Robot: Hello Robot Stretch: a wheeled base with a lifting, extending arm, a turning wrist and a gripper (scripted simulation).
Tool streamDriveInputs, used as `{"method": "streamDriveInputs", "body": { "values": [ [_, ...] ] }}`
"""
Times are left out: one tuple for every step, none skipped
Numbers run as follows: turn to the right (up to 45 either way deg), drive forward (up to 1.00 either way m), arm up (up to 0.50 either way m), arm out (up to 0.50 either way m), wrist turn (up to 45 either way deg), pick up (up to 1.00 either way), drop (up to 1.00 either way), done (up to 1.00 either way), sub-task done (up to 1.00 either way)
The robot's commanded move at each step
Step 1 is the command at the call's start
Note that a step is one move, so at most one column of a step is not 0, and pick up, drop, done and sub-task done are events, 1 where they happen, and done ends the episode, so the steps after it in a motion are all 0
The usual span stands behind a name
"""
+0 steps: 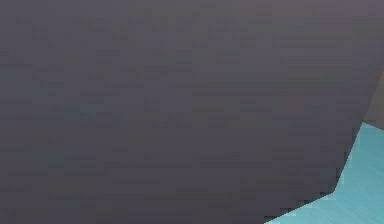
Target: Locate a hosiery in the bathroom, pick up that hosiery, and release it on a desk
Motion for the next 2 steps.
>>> {"method": "streamDriveInputs", "body": {
  "values": [
    [0.0,0.0,0.5,0.0,0.0,0.0,0.0,0.0,0.0],
    [0.0,0.0,0.18,0.0,0.0,0.0,0.0,0.0,0.0]
  ]
}}
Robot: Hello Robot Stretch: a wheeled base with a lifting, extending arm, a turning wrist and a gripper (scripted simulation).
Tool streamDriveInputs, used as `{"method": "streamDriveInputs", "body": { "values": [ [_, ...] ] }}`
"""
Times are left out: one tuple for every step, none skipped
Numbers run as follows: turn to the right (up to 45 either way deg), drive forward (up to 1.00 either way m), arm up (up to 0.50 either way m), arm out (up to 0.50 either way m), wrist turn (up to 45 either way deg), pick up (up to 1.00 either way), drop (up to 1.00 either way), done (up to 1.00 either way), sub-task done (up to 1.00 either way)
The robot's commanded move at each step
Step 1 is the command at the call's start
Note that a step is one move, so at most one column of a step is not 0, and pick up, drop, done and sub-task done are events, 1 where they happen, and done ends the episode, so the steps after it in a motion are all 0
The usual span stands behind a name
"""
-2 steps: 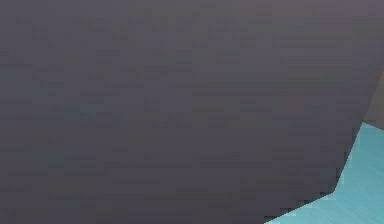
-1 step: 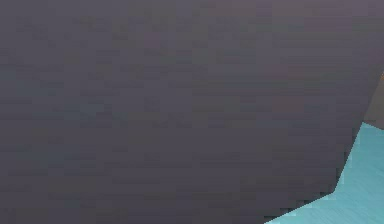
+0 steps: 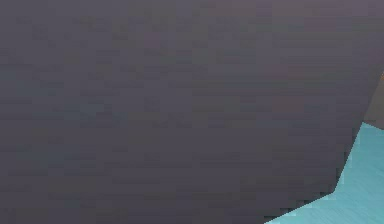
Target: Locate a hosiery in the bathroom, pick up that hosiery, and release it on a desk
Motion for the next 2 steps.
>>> {"method": "streamDriveInputs", "body": {
  "values": [
    [0.0,0.0,0.0,0.46,0.0,0.0,0.0,0.0,0.0],
    [0.0,0.0,0.0,0.0,45.0,0.0,0.0,0.0,0.0]
  ]
}}
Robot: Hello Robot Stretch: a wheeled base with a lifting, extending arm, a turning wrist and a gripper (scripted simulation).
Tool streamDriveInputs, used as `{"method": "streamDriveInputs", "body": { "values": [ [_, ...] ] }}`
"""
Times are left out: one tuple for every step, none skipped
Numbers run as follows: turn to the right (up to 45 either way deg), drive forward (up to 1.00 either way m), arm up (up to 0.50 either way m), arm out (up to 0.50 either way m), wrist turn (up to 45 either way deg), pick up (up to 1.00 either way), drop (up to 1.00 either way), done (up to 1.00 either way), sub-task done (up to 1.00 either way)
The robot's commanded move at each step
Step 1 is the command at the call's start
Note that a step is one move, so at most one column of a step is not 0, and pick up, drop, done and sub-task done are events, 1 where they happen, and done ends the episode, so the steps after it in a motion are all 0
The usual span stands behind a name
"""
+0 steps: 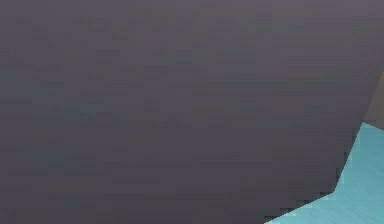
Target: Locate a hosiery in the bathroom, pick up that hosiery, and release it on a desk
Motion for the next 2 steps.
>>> {"method": "streamDriveInputs", "body": {
  "values": [
    [0.0,0.0,0.0,0.0,45.0,0.0,0.0,0.0,0.0],
    [0.0,0.0,0.0,0.0,45.0,0.0,0.0,0.0,0.0]
  ]
}}
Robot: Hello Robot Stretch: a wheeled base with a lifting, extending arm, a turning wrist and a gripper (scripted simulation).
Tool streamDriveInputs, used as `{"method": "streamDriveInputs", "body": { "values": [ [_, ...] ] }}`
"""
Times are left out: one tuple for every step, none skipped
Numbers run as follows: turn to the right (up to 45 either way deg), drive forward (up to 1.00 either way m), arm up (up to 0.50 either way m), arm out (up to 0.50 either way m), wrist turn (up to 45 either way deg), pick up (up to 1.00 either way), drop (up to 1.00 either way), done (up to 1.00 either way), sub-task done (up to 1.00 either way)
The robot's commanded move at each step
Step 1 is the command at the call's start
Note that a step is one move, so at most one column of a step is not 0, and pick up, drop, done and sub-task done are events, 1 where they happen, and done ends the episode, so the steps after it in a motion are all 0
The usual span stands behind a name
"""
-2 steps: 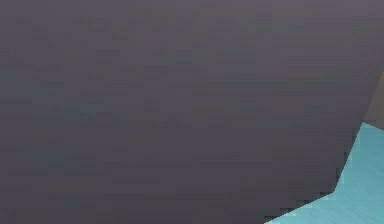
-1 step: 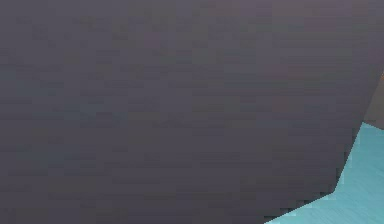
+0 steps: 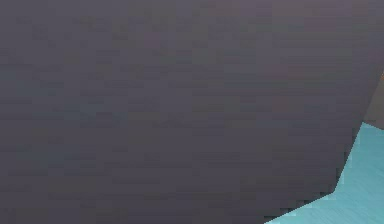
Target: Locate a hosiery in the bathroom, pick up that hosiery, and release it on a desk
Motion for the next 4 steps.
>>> {"method": "streamDriveInputs", "body": {
  "values": [
    [0.0,0.0,0.0,0.0,45.0,0.0,0.0,0.0,0.0],
    [0.0,0.0,0.0,0.0,9.0,0.0,0.0,0.0,0.0],
    [0.0,0.0,-0.3,0.0,0.0,0.0,0.0,0.0,0.0],
    [0.0,0.0,0.0,0.0,0.0,1.0,0.0,0.0,0.0]
  ]
}}
